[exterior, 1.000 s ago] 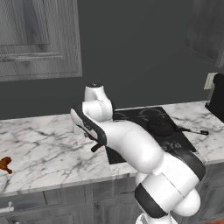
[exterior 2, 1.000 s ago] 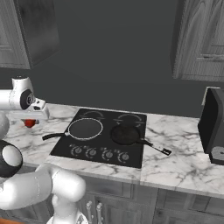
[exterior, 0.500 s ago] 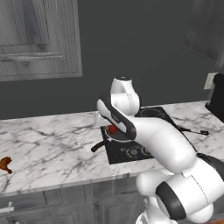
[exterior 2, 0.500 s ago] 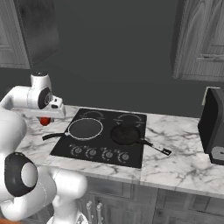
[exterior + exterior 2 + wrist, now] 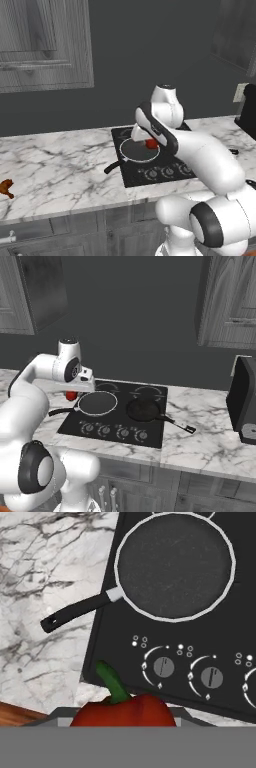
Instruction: Place both pans onto different burners. Then place the bell pepper and the chicken drumstick on different pans.
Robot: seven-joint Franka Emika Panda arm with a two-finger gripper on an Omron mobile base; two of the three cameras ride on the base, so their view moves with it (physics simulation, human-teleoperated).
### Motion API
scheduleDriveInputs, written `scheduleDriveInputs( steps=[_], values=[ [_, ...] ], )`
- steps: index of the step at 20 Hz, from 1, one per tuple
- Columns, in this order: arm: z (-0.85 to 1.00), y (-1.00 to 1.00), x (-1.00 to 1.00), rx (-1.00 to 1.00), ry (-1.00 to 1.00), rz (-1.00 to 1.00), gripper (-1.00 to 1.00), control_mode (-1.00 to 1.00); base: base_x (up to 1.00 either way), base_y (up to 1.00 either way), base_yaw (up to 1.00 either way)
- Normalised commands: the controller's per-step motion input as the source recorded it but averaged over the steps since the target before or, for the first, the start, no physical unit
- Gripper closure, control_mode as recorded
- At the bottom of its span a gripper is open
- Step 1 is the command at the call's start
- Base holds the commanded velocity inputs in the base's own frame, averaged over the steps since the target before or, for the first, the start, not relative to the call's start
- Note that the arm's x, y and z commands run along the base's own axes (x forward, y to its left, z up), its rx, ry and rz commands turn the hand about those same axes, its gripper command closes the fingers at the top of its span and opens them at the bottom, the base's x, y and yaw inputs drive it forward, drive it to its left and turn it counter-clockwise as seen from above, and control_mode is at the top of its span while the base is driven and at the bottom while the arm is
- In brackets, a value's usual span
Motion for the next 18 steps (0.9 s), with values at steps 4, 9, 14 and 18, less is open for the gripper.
scheduleDriveInputs(
  steps=[4,9,14,18],
  values=[
    [0.0,-0.74,0.19,0.0,0.0,0.0,1.0,-1.0,0.0,0.0,0.0],
    [0.0,-0.76,0.33,0.0,0.0,0.0,1.0,-1.0,0.0,0.0,0.0],
    [0.0,-0.7,0.38,0.0,0.0,0.0,1.0,-1.0,0.0,0.0,0.0],
    [-0.02,-0.66,0.31,0.0,0.0,0.0,1.0,-1.0,0.0,0.0,0.0]
  ],
)
